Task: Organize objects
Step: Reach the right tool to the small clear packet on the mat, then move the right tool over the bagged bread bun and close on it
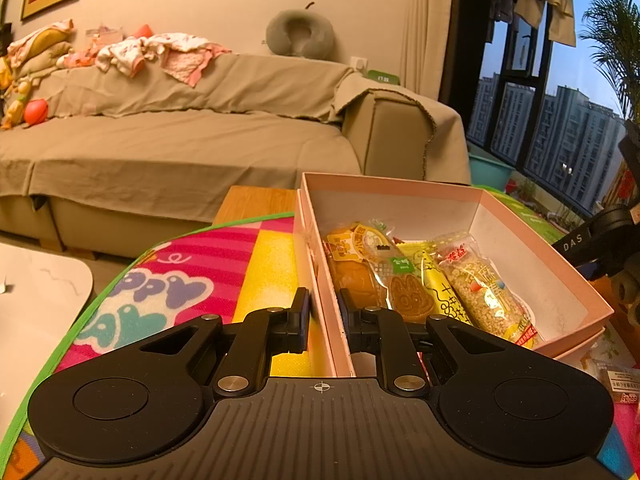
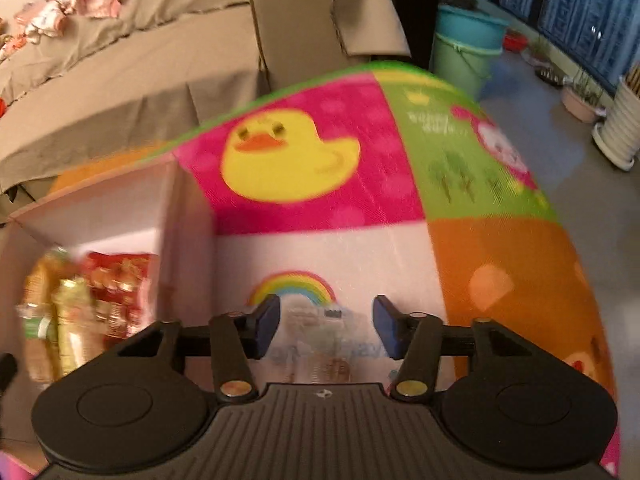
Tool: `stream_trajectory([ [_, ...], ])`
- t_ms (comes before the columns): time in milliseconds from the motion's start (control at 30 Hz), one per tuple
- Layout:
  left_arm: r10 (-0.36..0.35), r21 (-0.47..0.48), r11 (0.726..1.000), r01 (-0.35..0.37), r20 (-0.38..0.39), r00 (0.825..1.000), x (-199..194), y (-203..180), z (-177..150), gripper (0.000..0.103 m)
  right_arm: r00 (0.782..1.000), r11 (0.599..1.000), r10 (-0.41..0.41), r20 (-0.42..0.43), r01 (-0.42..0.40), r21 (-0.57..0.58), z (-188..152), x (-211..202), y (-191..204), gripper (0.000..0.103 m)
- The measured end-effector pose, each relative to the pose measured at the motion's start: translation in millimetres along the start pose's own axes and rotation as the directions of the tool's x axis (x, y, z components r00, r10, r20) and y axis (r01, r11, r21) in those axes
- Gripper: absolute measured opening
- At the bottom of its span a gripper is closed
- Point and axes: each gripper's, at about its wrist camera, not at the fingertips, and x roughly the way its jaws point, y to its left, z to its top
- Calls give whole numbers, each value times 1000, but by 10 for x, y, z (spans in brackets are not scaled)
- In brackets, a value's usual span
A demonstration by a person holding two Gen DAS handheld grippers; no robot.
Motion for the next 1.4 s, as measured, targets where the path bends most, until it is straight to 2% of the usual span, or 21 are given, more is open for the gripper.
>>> stream_trajectory([
  [133, -1, 0, 1000, 1, -1, 1000, 1, -1, -5, 17, 1000, 997, 29, 6, -28, -73, -105, -34, 31, 45],
  [333, 0, 0, 1000, 0, 0, 1000, 3, -2, -7, 17, 1000, 976, 18, 11, -15, -217, -415, -237, -19, 45],
  [533, -1, 0, 1000, 1, 0, 1000, 1, -1, -7, 17, 999, 961, -22, 41, 33, -275, -682, -462, -294, 45],
  [700, -2, 0, 1000, 2, 0, 1000, 0, 2, -3, 17, 999, 955, -2, 44, 15, -298, -965, -647, -479, 46],
  [867, -2, 0, 1000, 2, -1, 1000, 0, 1, -3, 17, 997, 947, -51, 65, 69, -314, -1294, -872, -562, 52],
  [933, -2, 0, 1000, 2, -1, 1000, 0, 2, -3, 17, 991, 941, -81, 104, 110, -319, -1435, -1036, -593, 61],
  [1000, -2, 1, 1000, 2, -1, 1000, 0, 3, -3, 17, 987, 947, -75, 144, 116, -300, -1554, -1241, -648, 68],
  [1167, -2, 0, 1000, 2, -1, 1000, 0, 3, -3, 17, 983, 972, 56, 174, -14, -235, -1817, -1641, -681, 80],
  [1267, -3, -1, 1000, 3, -1, 1000, 1, 2, -6, 17, 980, 972, 159, 123, -133, -193, -1939, -1596, -580, 80],
  [1333, -4, -1, 1000, 4, -1, 1000, 0, 4, -4, 17, 964, 957, 258, 60, -246, -153, -2027, -1507, -435, 84],
  [1400, -4, 0, 1000, 4, -2, 1000, 2, 2, -7, 17, 952, 940, 302, 49, -288, -184, -2112, -1510, -233, 88],
])
